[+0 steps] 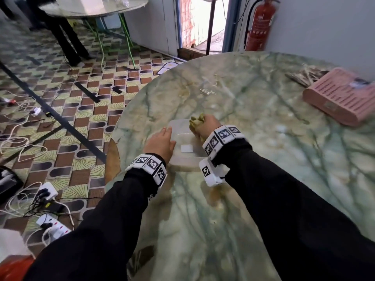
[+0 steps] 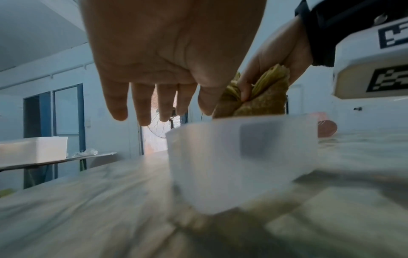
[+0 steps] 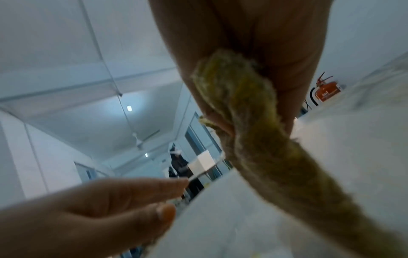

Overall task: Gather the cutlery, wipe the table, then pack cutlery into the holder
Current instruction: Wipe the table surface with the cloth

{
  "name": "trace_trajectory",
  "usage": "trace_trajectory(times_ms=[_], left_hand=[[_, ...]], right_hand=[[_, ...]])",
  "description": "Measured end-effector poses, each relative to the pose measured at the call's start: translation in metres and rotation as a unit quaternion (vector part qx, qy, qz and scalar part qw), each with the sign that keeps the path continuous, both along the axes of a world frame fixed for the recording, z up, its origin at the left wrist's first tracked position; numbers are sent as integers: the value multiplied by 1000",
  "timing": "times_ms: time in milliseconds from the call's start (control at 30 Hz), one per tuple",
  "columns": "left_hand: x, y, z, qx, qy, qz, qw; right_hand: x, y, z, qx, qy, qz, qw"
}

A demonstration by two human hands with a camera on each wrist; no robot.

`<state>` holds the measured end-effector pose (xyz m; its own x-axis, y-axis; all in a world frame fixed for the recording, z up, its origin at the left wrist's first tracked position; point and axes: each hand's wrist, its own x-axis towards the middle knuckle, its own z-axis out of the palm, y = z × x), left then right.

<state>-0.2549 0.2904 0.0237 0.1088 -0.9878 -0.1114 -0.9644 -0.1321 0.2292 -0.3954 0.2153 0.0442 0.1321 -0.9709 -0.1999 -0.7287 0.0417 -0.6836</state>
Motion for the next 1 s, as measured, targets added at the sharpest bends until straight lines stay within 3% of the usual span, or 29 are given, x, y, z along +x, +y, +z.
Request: trace_trajectory(times_ms=[167,367,433,500,567,633,700,800,1000], left_hand=[[-59,20,27,-78,28,-28,996],[-172,63,30,-58,101,-105,988],[-209,77,26,-30,105,-128,986],[-245,90,18,18,96,-146,984],[-276,101,8,80,82,-150,982],[-305,113,-3,141,66,-147,977],[-327,122,-12,179,46,-144,972],[-345,132,-22,201,37,-109,973],[-351,148,-34,217,21,-83,972]], right_hand=[[-81,41,47,-63,-189,-15,980],[-215,104,48,-177,-237,-21,955],[-261,122,33,-214,-156,1,964],[-304,135,15,-187,-46,81,978],[-338,149,0,-44,63,205,976],[-363,160,-12,98,112,250,957],[-376,163,-17,124,72,206,968],[-372,158,-18,69,40,115,990],[-334,123,-65,57,227,97,967]])
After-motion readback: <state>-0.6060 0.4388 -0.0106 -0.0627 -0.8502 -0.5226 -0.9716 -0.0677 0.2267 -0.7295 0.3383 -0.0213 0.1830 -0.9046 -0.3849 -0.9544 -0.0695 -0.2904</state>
